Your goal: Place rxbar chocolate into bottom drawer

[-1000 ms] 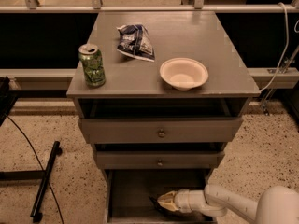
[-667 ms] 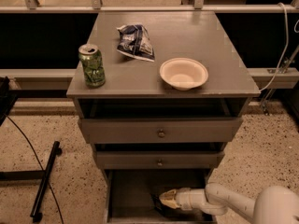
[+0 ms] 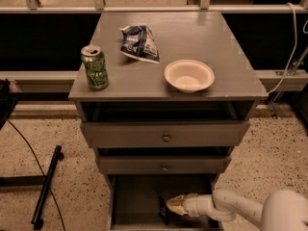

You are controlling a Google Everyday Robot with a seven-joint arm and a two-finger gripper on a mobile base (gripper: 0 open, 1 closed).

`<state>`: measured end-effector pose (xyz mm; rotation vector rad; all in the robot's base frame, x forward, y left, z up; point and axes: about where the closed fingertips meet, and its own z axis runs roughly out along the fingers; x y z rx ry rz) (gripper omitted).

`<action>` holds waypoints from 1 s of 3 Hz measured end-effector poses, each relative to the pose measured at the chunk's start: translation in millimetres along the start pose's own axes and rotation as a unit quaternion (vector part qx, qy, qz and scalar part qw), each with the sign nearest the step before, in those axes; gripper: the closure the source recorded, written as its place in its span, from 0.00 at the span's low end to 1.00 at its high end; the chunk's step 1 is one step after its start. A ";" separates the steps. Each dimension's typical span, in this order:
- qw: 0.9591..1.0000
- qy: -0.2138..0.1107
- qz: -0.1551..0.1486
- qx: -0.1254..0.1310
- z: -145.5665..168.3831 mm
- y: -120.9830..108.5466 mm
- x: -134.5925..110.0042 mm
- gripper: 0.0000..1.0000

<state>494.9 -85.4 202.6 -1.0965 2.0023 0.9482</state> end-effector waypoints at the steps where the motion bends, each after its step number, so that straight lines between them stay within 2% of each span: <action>1: 1.000 0.000 0.000 -0.001 1.6 1.1 -0.1 0.10; 2: 1.000 0.000 0.000 -0.003 3.2 2.3 -0.3 0.00; 3: 1.000 0.000 0.000 -0.003 3.2 2.3 -0.3 0.00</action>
Offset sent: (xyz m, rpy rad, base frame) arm -0.0005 0.0016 -0.0004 0.0015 0.0013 0.0018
